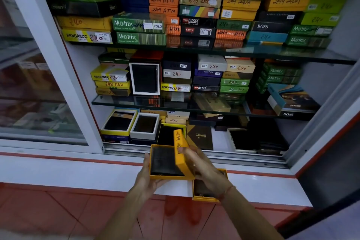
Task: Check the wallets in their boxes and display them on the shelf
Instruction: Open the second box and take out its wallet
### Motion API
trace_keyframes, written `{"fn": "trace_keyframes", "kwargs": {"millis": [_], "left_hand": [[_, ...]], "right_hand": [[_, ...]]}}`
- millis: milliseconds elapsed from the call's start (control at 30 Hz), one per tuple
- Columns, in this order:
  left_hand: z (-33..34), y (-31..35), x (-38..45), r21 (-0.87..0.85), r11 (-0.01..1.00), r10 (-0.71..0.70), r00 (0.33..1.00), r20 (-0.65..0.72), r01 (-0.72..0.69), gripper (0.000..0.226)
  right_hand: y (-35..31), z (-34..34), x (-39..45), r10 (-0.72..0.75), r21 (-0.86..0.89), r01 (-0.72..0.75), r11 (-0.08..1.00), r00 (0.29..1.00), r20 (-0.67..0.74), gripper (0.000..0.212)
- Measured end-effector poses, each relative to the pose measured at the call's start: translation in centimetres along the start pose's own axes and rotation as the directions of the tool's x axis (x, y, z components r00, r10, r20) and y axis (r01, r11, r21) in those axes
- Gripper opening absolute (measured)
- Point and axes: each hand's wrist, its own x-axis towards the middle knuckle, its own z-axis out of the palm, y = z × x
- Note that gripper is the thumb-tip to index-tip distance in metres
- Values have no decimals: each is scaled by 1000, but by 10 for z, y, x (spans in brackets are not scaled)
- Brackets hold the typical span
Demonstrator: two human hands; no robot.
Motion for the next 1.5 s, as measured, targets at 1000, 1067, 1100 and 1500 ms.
{"fn": "trace_keyframes", "kwargs": {"millis": [1000, 1067, 1100, 1500], "left_hand": [[-42, -5, -3, 627, 771, 139, 933, -333, 109, 9], [-42, -9, -2, 664, 736, 174, 912, -372, 131, 18], [-43, -10, 0, 667, 734, 173, 915, -365, 127, 19], [-44, -6, 11, 802, 598, 64, 997, -52, 4, 90]], "right_hand": [[78, 42, 1, -326, -417, 176, 892, 888, -324, 32], [83, 47, 0, -304, -471, 128, 873, 897, -322, 38], [85, 49, 0, -273, -494, 89, 865, 909, -314, 41], [45, 55, 26, -58, -99, 23, 995, 929, -366, 25]]}}
